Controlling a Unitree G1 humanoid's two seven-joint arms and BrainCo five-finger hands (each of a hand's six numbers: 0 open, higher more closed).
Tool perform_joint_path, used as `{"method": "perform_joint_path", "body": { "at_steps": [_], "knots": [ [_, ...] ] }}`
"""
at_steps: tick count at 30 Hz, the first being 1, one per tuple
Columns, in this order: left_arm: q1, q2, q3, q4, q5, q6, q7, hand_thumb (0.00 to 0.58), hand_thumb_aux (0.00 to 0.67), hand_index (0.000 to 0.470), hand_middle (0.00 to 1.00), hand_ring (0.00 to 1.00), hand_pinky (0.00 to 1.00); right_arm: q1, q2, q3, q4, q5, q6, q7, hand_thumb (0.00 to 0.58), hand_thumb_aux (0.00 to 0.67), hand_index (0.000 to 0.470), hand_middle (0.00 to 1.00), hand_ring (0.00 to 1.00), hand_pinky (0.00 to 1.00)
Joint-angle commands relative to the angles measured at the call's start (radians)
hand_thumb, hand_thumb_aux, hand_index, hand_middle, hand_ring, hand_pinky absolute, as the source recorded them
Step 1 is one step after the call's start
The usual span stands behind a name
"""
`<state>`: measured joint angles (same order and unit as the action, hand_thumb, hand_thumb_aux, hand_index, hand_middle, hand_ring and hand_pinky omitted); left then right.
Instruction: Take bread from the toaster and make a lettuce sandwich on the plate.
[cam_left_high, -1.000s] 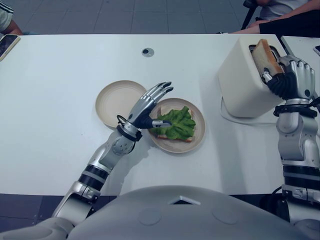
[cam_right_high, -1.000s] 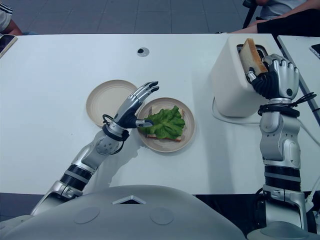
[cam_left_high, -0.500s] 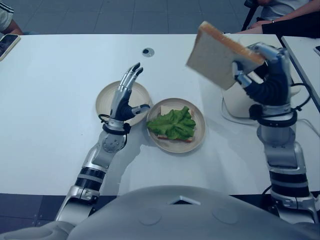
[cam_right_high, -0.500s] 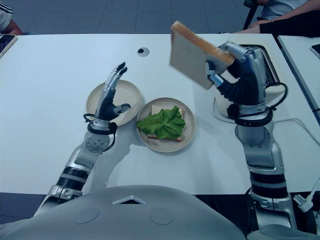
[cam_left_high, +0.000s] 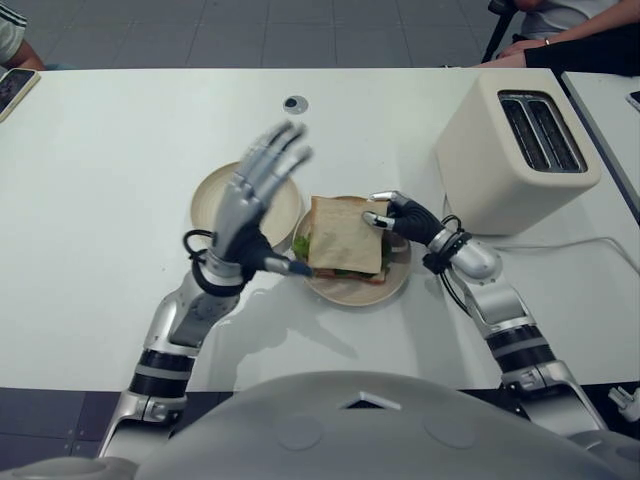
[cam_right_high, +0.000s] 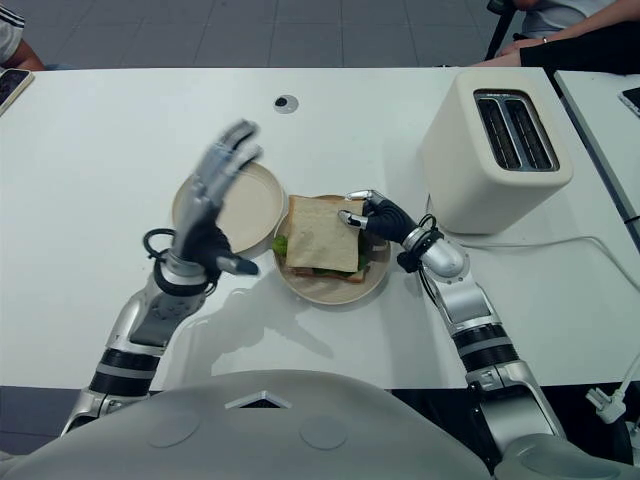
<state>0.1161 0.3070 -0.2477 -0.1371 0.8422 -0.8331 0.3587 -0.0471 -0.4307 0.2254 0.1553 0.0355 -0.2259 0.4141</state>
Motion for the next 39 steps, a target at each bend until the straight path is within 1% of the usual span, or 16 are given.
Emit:
{"method": "perform_joint_path", "body": {
  "at_steps": [1, 5, 6, 7, 10, 15, 17, 21, 22, 23, 24, 25, 26, 27, 32, 39],
  "knots": [
    [0.006, 0.08, -0.158, 0.126, 0.133, 0.0, -0.144, 0.0, 0.0, 0.0, 0.0, 0.0, 0.0, -0.006, 0.018, -0.004, 0.016, -0.072, 0.003, -0.033, 0.58, 0.67, 0.47, 1.0, 1.0, 1.0],
    [-0.065, 0.1, -0.252, 0.382, 0.212, 0.087, -0.208, 0.0, 0.0, 0.0, 0.0, 0.0, 0.0, 0.011, 0.015, -0.014, -0.008, -0.09, 0.0, -0.029, 0.58, 0.67, 0.47, 1.0, 1.0, 1.0],
    [-0.098, 0.088, -0.27, 0.452, 0.224, 0.111, -0.197, 0.0, 0.0, 0.0, 0.0, 0.0, 0.0, 0.021, 0.013, -0.017, -0.026, -0.093, -0.008, -0.03, 0.47, 0.378, 0.265, 1.0, 1.0, 1.0],
    [-0.125, 0.076, -0.284, 0.501, 0.23, 0.128, -0.179, 0.0, 0.0, 0.0, 0.0, 0.0, 0.0, 0.03, 0.009, -0.022, -0.043, -0.101, -0.015, -0.035, 0.0, 0.0, 0.0, 0.98, 0.98, 0.98],
    [-0.155, 0.067, -0.307, 0.557, 0.215, 0.134, -0.137, 0.0, 0.0, 0.0, 0.0, 0.0, 0.0, 0.048, -0.01, -0.046, -0.075, -0.13, -0.027, -0.053, 0.0, 0.0, 0.0, 0.0, 0.0, 0.0],
    [-0.145, 0.081, -0.346, 0.561, 0.151, 0.094, -0.13, 0.136, 0.084, 0.059, 0.0, 0.0, 0.0, 0.032, -0.056, -0.13, -0.081, -0.299, -0.112, -0.231, 0.0, 0.0, 0.0, 0.0, 0.0, 0.0],
    [-0.125, 0.09, -0.356, 0.535, 0.08, 0.054, -0.158, 0.227, 0.147, 0.103, 0.0, 0.0, 0.0, -0.014, -0.045, -0.261, -0.119, -0.455, -0.129, -0.522, 0.0, 0.0, 0.0, 0.0, 0.0, 0.0],
    [-0.113, 0.106, -0.352, 0.475, 0.017, 0.02, -0.156, 0.144, 0.089, 0.063, 0.0, 0.0, 0.0, 0.018, -0.001, -0.34, -0.271, -0.572, -0.172, -0.719, 0.0, 0.0, 0.0, 0.0, 0.0, 0.0],
    [-0.113, 0.102, -0.334, 0.448, 0.009, 0.014, -0.128, 0.0, 0.0, 0.0, 0.0, 0.0, 0.0, 0.043, 0.004, -0.311, -0.284, -0.557, -0.19, -0.692, 0.0, 0.0, 0.0, 0.0, 0.0, 0.0],
    [-0.108, 0.091, -0.306, 0.406, -0.026, -0.001, -0.099, 0.0, 0.0, 0.0, 0.0, 0.0, 0.0, 0.075, 0.003, -0.273, -0.297, -0.508, -0.204, -0.633, 0.0, 0.0, 0.0, 0.0, 0.0, 0.0],
    [-0.092, 0.07, -0.282, 0.34, -0.163, -0.023, -0.106, 0.0, 0.0, 0.0, 0.0, 0.0, 0.0, 0.124, -0.016, -0.217, -0.314, -0.374, -0.222, -0.515, 0.0, 0.0, 0.0, 1.0, 1.0, 1.0],
    [-0.075, 0.079, -0.301, 0.225, -0.407, -0.035, -0.145, 0.0, 0.0, 0.0, 0.31, 0.31, 0.31, 0.192, -0.063, -0.159, -0.359, -0.201, -0.253, -0.378, 0.58, 0.67, 0.47, 1.0, 1.0, 1.0],
    [-0.065, 0.122, -0.346, 0.103, -0.654, -0.043, -0.198, 0.454, 0.357, 0.251, 1.0, 1.0, 1.0, 0.268, -0.127, -0.109, -0.416, -0.036, -0.309, -0.257, 0.58, 0.67, 0.47, 1.0, 1.0, 1.0],
    [-0.056, 0.194, -0.4, -0.004, -0.859, -0.052, -0.26, 0.58, 0.67, 0.47, 1.0, 1.0, 1.0, 0.348, -0.208, -0.075, -0.463, 0.081, -0.39, -0.159, 0.58, 0.67, 0.47, 1.0, 1.0, 1.0],
    [0.044, 0.448, -0.544, -0.062, -1.019, -0.009, -0.578, 0.58, 0.67, 0.47, 1.0, 1.0, 1.0, 0.525, -0.401, 0.065, -0.414, 0.053, -0.54, 0.087, 0.58, 0.67, 0.47, 1.0, 1.0, 1.0],
    [0.051, 0.342, -0.531, 0.215, -0.581, 0.247, -0.625, 0.58, 0.67, 0.47, 1.0, 1.0, 1.0, 0.435, -0.305, 0.198, -0.238, -0.187, -0.465, 0.182, 0.58, 0.67, 0.47, 1.0, 1.0, 1.0]
  ]
}}
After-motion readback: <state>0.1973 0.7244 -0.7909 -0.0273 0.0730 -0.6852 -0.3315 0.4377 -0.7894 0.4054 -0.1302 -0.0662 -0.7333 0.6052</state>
